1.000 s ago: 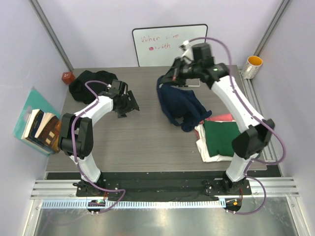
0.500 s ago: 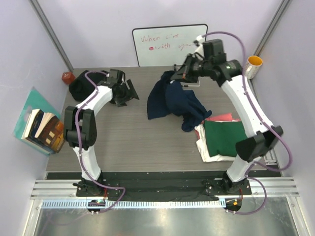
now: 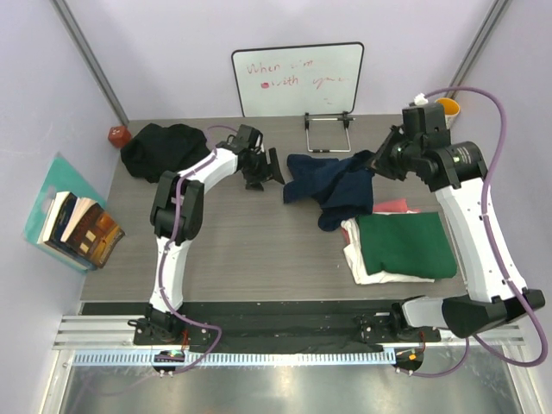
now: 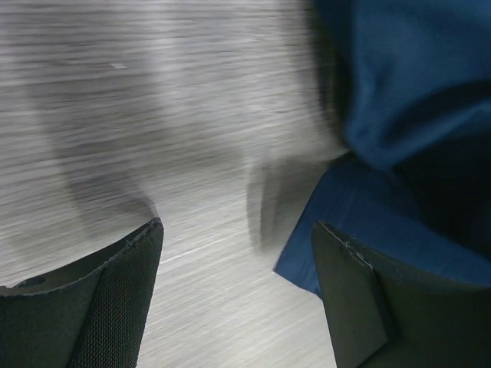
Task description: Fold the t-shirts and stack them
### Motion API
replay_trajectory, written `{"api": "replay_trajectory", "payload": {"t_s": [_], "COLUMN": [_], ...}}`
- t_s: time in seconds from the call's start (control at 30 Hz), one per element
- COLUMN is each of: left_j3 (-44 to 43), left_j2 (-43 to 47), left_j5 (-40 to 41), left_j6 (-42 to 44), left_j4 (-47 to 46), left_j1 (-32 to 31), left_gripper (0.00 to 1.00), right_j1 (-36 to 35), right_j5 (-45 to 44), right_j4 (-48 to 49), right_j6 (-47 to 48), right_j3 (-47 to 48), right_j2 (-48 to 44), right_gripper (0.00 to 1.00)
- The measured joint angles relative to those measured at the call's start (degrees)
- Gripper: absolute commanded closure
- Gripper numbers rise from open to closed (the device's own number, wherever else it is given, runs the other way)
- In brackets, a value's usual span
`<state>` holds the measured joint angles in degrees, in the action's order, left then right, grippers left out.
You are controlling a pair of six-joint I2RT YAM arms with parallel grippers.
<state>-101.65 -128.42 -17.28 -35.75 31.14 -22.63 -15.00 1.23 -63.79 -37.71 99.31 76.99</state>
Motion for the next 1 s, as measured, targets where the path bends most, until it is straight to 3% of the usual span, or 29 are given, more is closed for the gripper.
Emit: {"api": "replay_trajectory", "payload": {"t_s": [0.33, 0.43, 0.47, 0.53, 0.63, 0.77, 0.9, 1.0], "left_j3": [-4.1, -4.4, -4.4, -4.3, -3.4, -0.4, 4.1, 9.9], "left_j2": [-1.2, -1.2, -1.2, -1.2, -1.1, 0.0, 3.0, 6.8], "left_j5": [0.0, 0.5, 0.7, 1.0, 1.5, 1.6, 2.2, 2.7], "left_j6": [0.0, 0.3, 0.4, 0.5, 0.9, 1.4, 1.5, 1.2], "left_j4": [0.9, 1.1, 1.5, 2.3, 2.4, 2.3, 2.4, 1.9], "left_j1": [-0.1, 0.0, 0.0, 0.0, 0.1, 0.7, 2.7, 5.6], "left_gripper": [0.22, 0.22, 0.22, 0.22, 0.22, 0.22, 0.22, 0.22], "right_j1": [0.5, 0.5, 0.5, 0.5, 0.5, 0.5, 0.0, -5.2], "right_j5": [-9.0, -12.2, -13.5, -16.1, -20.8, -23.3, -18.1, -13.3], "right_j4": [-5.9, -9.2, -10.2, -11.6, -12.5, -13.0, -9.6, -5.3], "right_j6": [-3.0, -3.8, -4.5, -5.9, -7.1, -5.5, -1.4, 2.3], "right_j3": [-5.7, -6.1, -6.3, -6.5, -6.6, -6.5, -6.5, -5.6], "right_j2": [-4.1, -3.1, -2.7, -1.7, -1.0, -2.6, -3.6, 1.7], "right_gripper": [0.99, 0.78, 0.6, 0.42, 0.42, 0.52, 0.51, 0.49]}}
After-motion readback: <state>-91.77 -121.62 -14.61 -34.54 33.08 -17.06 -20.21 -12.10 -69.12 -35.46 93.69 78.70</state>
